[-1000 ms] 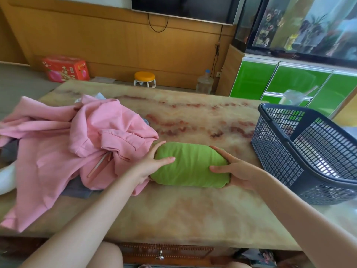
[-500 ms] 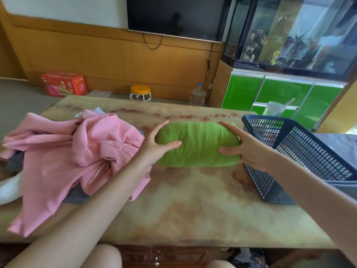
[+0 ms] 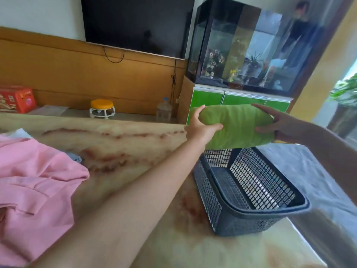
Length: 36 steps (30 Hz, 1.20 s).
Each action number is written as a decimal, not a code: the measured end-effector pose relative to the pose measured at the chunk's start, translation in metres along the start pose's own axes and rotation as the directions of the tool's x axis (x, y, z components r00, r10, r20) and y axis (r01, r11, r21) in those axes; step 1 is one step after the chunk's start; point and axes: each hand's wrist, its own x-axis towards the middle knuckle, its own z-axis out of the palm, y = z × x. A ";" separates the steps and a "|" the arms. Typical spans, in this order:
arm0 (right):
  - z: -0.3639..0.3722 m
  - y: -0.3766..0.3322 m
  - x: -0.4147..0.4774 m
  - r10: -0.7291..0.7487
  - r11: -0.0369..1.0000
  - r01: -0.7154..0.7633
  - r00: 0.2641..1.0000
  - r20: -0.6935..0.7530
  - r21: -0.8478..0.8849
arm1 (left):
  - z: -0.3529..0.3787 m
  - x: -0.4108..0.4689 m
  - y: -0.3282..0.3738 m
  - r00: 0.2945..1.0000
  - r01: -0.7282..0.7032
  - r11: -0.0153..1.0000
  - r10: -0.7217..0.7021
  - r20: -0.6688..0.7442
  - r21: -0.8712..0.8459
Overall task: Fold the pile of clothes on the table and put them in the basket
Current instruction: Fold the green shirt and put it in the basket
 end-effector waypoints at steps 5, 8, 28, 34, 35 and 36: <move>-0.036 0.048 0.038 0.076 0.997 -0.076 0.997 -0.006 0.007 | 0.043 0.032 -0.043 0.996 0.081 0.990 -0.077 -0.043 0.113; -0.041 0.070 0.054 0.078 0.996 -0.079 0.997 0.016 0.035 | 0.058 0.043 -0.058 0.987 0.140 0.973 -0.124 -0.097 0.184; -0.002 0.135 0.074 0.053 0.858 -0.092 0.994 -0.090 -0.505 | 0.091 0.050 -0.110 0.990 0.024 0.145 -0.142 -0.004 0.989; 0.008 0.152 0.084 0.140 0.665 -0.152 0.987 -0.078 -0.731 | 0.095 0.072 -0.130 0.961 -0.069 -0.128 -0.275 0.031 0.989; 0.012 0.158 0.085 0.155 0.618 -0.170 0.984 -0.093 -0.768 | 0.093 0.073 -0.132 0.954 -0.123 -0.118 -0.286 0.084 0.985; 0.016 0.163 0.083 0.148 0.523 -0.188 0.981 -0.128 -0.831 | 0.090 0.075 -0.136 0.952 -0.206 -0.161 -0.263 0.159 0.965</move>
